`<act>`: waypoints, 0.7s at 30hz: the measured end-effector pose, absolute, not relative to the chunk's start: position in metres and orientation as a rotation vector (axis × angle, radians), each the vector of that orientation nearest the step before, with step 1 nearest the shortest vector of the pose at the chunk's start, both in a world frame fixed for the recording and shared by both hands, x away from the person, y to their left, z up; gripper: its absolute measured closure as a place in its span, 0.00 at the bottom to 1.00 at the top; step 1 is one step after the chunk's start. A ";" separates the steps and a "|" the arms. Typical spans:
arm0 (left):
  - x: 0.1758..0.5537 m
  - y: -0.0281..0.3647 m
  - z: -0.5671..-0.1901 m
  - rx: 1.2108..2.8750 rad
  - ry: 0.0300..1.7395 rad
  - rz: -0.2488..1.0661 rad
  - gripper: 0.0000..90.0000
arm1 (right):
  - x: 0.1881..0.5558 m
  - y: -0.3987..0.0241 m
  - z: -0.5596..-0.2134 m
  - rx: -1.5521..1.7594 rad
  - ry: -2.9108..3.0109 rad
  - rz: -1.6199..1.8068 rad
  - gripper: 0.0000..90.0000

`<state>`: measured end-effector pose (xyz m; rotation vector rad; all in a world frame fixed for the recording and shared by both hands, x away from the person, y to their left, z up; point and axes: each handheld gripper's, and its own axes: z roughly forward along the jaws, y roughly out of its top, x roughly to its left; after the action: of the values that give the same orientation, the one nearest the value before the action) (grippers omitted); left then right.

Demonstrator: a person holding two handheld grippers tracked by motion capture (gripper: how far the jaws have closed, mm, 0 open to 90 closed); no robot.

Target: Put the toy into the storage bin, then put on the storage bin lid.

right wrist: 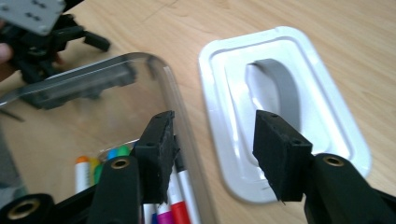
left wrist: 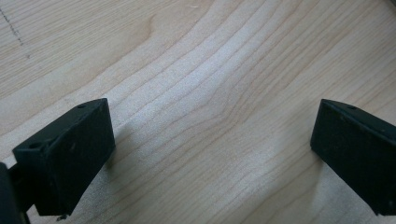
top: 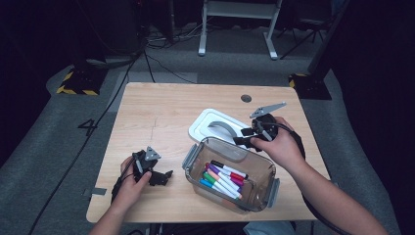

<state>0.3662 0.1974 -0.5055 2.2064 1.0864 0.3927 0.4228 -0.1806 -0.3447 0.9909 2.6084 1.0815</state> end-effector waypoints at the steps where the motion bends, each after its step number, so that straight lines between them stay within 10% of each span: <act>1: 0.366 0.197 -0.506 2.207 1.086 0.393 0.00 | 0.426 -0.183 -0.345 1.002 2.596 1.074 0.54; 21: 0.366 0.197 -0.506 2.205 1.088 0.393 0.00 | 0.506 -0.196 -0.401 1.138 2.555 0.969 0.45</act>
<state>0.3661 0.1973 -0.5056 2.2050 1.0875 0.3930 0.5064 -0.1962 -0.4013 1.1375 2.5549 0.9686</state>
